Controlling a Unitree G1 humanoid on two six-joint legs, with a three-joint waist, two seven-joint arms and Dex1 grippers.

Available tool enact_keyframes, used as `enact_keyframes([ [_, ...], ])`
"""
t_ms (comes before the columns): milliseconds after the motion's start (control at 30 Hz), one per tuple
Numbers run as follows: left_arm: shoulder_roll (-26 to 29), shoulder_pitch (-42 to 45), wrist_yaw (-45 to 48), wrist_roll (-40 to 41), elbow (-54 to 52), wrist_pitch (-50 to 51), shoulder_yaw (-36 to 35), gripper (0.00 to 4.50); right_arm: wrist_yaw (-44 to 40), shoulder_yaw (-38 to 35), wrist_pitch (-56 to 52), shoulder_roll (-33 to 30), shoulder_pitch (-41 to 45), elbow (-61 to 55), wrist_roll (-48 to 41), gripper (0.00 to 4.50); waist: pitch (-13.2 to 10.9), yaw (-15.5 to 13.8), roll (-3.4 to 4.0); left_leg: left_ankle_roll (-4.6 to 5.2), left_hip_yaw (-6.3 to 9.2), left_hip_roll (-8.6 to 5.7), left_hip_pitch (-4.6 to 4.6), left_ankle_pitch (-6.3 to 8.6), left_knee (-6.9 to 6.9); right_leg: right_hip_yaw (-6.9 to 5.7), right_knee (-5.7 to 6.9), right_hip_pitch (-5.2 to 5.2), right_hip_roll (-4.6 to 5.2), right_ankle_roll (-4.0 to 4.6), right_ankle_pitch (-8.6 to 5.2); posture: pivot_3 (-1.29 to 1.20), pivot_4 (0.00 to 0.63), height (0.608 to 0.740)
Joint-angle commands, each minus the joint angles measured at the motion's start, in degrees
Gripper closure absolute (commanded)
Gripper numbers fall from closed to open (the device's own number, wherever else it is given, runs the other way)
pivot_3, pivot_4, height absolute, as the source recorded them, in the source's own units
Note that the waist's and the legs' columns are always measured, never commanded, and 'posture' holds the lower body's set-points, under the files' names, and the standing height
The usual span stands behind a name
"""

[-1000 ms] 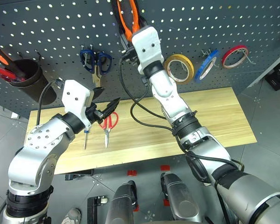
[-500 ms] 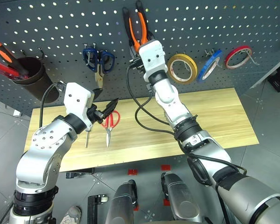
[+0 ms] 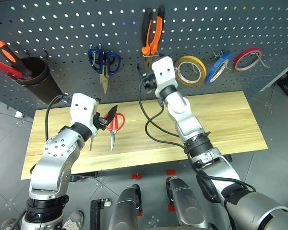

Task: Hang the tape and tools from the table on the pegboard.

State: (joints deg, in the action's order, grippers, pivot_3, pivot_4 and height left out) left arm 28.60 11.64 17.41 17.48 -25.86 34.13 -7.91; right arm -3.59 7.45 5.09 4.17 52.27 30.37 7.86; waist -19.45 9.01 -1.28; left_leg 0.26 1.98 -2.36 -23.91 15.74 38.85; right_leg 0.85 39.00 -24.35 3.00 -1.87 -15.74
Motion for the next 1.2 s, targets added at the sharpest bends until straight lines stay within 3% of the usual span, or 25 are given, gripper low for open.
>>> enact_keyframes([
  [33,-1.5,-0.6,-1.2,0.5,-0.7,1.1,-1.4,1.33,-2.0,0.9,-1.4,-0.2,0.6,-6.7,-0.3,0.01,0.0,0.1,0.0,0.0,0.0,0.01,0.01,0.0,0.0,-0.01,0.01,0.0,-0.01,0.0,0.0,-0.23,0.353,0.74],
  [133,-3.0,-1.3,-1.5,1.5,-0.8,2.4,-1.6,0.81,-4.4,1.6,-5.4,-1.0,-0.7,-9.7,-0.6,0.0,0.0,0.3,0.0,0.0,0.01,0.04,0.03,0.0,0.0,-0.02,0.04,0.0,-0.04,0.0,0.0,-0.24,0.351,0.74],
  [233,-5.4,-3.0,-3.5,1.9,-0.9,5.4,-2.5,0.02,-12.1,4.1,-13.7,-2.2,-4.5,-16.4,-3.1,0.0,0.0,0.3,-0.01,0.0,0.01,0.04,0.03,0.0,0.01,-0.02,0.05,0.03,-0.03,0.0,0.0,-0.24,0.354,0.74],
  [400,-7.7,-5.9,-10.0,-2.1,0.7,12.8,-1.0,0.02,-27.1,9.8,-32.5,-8.4,-12.6,-35.4,-10.1,0.0,0.0,0.2,0.0,0.06,0.03,0.02,-0.01,0.04,-0.01,0.01,0.01,0.02,-0.02,0.0,0.0,-0.24,0.363,0.74],
  [633,-12.2,-2.2,-15.7,-5.2,8.1,20.5,1.1,0.02,-35.3,12.6,-50.3,-15.8,-18.4,-53.5,-19.3,0.0,0.0,-0.5,-0.05,0.25,0.18,0.02,0.03,0.15,0.03,-0.12,0.07,0.06,-0.03,-0.01,0.0,-0.26,0.378,0.74],
  [867,-13.1,5.3,-16.9,-8.2,19.7,21.0,3.2,0.02,-37.5,13.6,-57.6,-19.3,-20.0,-59.2,-25.3,0.0,0.0,-0.7,-0.06,0.22,0.26,0.01,0.03,0.13,0.1,-0.21,0.03,0.11,-0.04,0.0,0.08,-0.28,0.376,0.74],
  [1200,-12.3,11.1,-12.7,-11.6,37.5,16.2,7.8,0.02,-34.9,11.8,-61.2,-18.6,-18.5,-58.8,-29.0,0.0,0.0,-0.9,-0.07,0.22,0.27,0.0,0.05,0.12,0.08,-0.24,0.01,0.14,0.0,0.0,0.08,-0.29,0.377,0.74],
])
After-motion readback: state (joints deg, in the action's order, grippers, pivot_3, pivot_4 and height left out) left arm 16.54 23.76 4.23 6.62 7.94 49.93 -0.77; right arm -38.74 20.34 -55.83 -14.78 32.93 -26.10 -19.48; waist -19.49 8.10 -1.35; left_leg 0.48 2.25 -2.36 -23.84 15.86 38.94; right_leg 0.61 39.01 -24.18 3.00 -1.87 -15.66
